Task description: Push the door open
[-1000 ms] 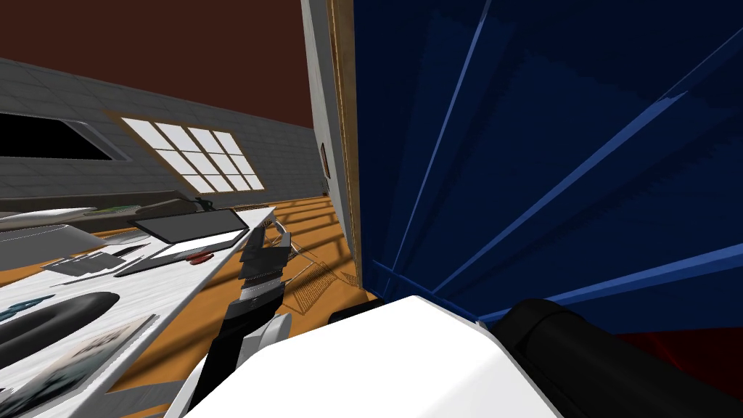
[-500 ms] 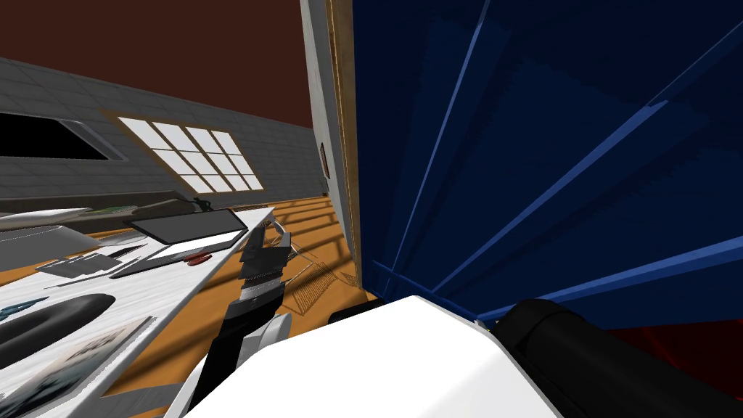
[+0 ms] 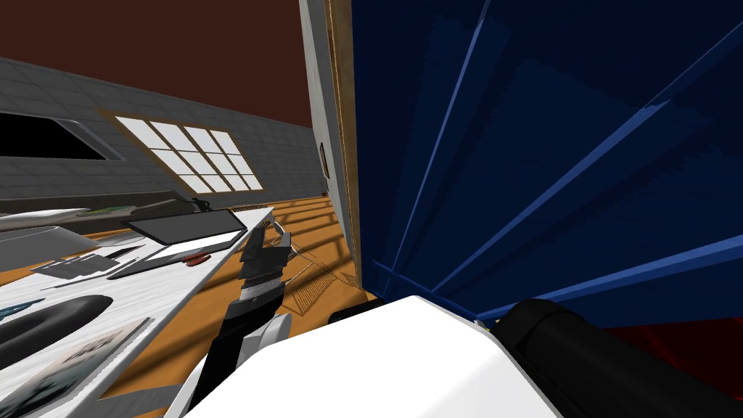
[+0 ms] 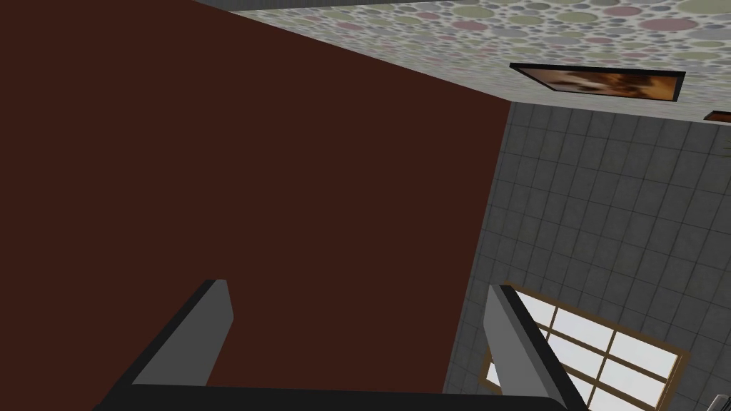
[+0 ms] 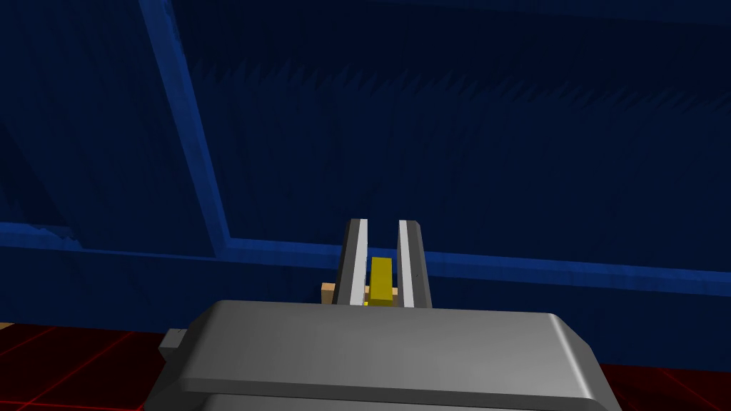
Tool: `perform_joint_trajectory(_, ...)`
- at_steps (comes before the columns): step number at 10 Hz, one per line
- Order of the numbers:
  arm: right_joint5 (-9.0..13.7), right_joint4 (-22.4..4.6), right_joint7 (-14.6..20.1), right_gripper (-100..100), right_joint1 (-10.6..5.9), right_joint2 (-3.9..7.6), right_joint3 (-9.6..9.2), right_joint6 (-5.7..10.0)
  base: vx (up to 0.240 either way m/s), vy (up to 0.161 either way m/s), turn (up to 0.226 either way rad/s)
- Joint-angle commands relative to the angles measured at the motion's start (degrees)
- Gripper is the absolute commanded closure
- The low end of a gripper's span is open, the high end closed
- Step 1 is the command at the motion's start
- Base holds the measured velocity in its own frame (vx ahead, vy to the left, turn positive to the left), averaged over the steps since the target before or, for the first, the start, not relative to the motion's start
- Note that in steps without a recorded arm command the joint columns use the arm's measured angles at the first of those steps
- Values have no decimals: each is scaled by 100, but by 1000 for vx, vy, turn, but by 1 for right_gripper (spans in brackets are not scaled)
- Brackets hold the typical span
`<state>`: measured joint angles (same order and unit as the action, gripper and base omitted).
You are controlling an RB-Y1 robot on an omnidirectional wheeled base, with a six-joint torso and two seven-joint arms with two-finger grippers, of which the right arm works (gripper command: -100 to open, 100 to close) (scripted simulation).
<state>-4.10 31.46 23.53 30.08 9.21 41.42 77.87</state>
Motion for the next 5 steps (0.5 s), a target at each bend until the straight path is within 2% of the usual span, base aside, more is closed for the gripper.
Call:
perform_joint_trajectory(1, -4, -40, -7, 100, 14, -29, -6, 54, 0, 0, 0)
perform_joint_trajectory(5, -53, -5, -6, 100, 35, -27, -59, 74, 2, -1, -3)
